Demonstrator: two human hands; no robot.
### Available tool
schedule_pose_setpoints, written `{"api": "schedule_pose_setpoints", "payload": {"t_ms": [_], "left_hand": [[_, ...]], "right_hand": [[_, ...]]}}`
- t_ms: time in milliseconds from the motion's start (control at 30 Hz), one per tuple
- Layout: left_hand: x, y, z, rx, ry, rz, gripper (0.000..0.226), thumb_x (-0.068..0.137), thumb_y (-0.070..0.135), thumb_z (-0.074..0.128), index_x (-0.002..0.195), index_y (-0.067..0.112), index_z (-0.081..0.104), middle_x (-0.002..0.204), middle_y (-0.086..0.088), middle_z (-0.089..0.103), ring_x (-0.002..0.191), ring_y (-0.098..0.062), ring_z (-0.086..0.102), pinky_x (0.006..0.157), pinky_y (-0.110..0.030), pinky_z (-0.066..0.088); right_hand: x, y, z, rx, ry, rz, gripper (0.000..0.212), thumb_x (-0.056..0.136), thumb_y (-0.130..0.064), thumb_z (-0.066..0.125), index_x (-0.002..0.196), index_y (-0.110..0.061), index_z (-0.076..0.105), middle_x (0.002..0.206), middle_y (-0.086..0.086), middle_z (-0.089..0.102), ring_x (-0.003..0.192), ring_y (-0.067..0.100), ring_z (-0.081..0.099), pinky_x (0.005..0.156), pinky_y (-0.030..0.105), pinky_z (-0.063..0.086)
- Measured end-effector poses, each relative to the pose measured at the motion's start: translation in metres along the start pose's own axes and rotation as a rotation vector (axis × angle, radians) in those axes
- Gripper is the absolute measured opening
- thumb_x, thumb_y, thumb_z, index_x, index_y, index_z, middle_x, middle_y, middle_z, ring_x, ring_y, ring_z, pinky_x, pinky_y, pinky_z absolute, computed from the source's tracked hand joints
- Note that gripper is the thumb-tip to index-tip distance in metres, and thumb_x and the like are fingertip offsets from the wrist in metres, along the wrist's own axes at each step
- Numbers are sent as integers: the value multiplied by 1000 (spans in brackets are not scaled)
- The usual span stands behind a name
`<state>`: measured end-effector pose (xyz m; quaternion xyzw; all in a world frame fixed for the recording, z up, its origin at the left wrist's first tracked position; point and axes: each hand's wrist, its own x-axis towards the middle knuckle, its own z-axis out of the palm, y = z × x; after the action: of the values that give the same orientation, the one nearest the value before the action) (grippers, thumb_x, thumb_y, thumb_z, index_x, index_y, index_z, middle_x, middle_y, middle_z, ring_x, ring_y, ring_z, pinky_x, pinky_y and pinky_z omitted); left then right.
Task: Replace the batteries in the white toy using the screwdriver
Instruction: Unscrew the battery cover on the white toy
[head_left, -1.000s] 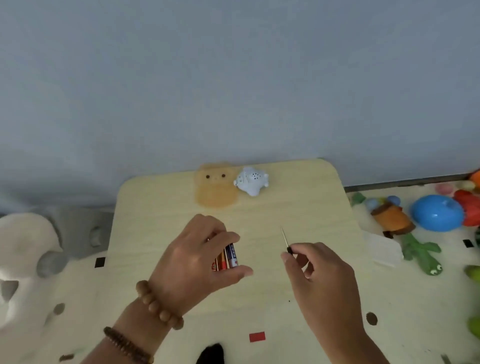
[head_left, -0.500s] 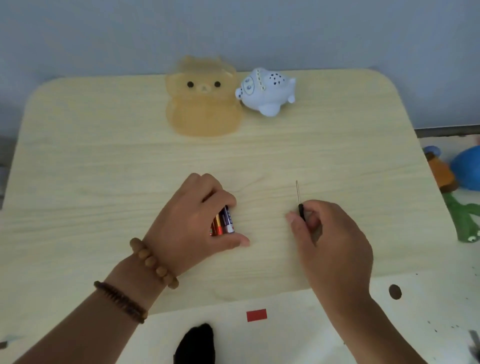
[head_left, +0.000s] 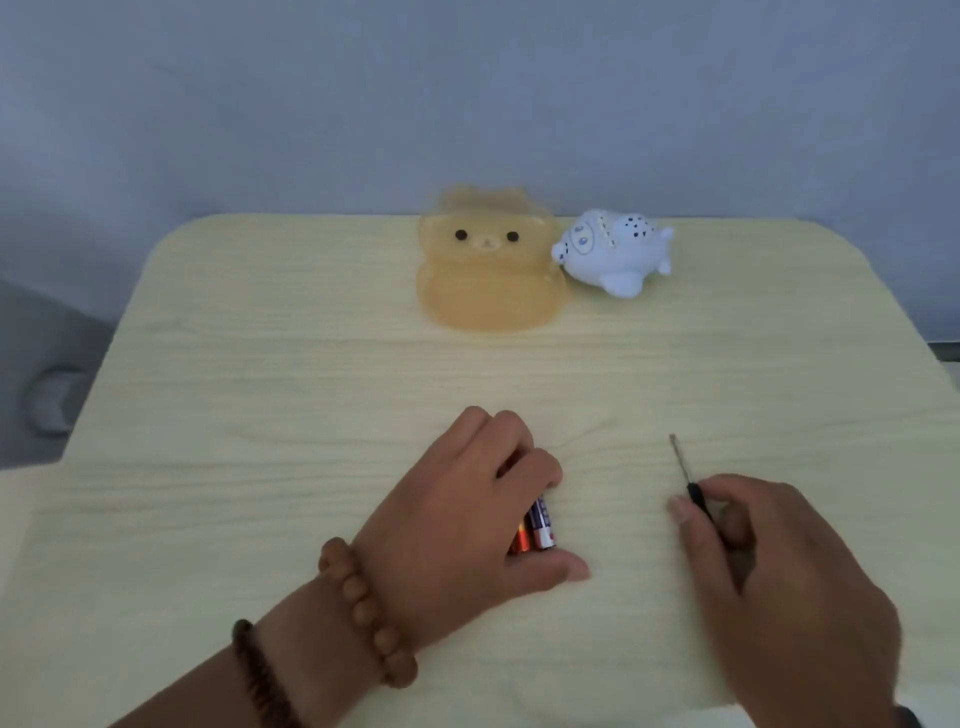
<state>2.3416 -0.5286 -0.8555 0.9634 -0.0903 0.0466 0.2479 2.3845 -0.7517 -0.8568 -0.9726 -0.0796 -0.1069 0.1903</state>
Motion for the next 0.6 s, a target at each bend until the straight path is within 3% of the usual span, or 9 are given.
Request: {"api": "schedule_pose_setpoints", "payload": {"t_ms": [133,233,333,367,400,467,533,567,600], "left_hand": [[-3,0,3,29,26,16,54,73,74,61,102,29,59,101,14,46,92,-8,44,76,-21,39],[5,2,5,33,24,-2,55,71,75,61,101,29,59,101,14,46,91,-9,44,74,-22,40],[5,3,2,-21,-1,-9,55,72,73,64,101,27,61,102,12,47,91,-9,45,76,-22,41],[3,3,2,-17,-22,-8,55,72,73,65,101,27,61,102,12,48,91,-8,45,76,-20,40],[6,3,1,-16,-26,-1,55,72,74,64,100,27,62,102,12,48,90,-8,44,75,-20,39],[7,0,2,-31,-31,11,54,71,75,63,98,28,62,100,12,50,88,-7,46,73,-19,40],[6,-3,3,-21,-8,20,50,72,74,62,96,31,62,98,14,50,87,-6,46,69,-18,41],[6,-4,4,-10,17,30,47,73,72,62,96,31,61,98,14,49,85,-6,46,67,-19,43],[6,-4,6,-5,46,47,45,74,70,63,95,31,62,97,13,50,84,-7,47,66,-21,45]], "right_hand": [[4,21,17,178,-17,-113,23,85,-59,53,91,-37,55,73,-12,53,66,20,55,65,37,48],[13,35,24,209,-33,-135,26,83,-64,48,93,-40,51,76,-3,54,71,25,55,71,43,51],[20,33,3,138,-290,-75,53,78,-78,41,80,-28,58,64,-6,57,62,13,58,62,31,50],[22,28,-1,176,-368,-34,62,73,-82,41,77,-24,62,59,-7,59,62,10,62,57,20,48],[26,26,-5,215,-394,-10,59,70,-79,44,74,-23,63,52,-11,58,65,5,63,54,14,46],[28,19,7,260,-299,7,45,66,-71,46,66,-28,59,42,-20,51,63,-3,60,55,11,42],[29,15,25,360,-34,14,49,69,-76,42,59,-30,55,30,-11,39,38,4,50,58,4,37],[28,12,29,365,65,-34,45,74,-72,43,57,-33,56,34,-5,39,27,10,36,55,12,40],[25,10,29,323,92,-108,35,79,-61,49,65,-32,63,41,-5,40,31,3,31,49,24,38]]}}
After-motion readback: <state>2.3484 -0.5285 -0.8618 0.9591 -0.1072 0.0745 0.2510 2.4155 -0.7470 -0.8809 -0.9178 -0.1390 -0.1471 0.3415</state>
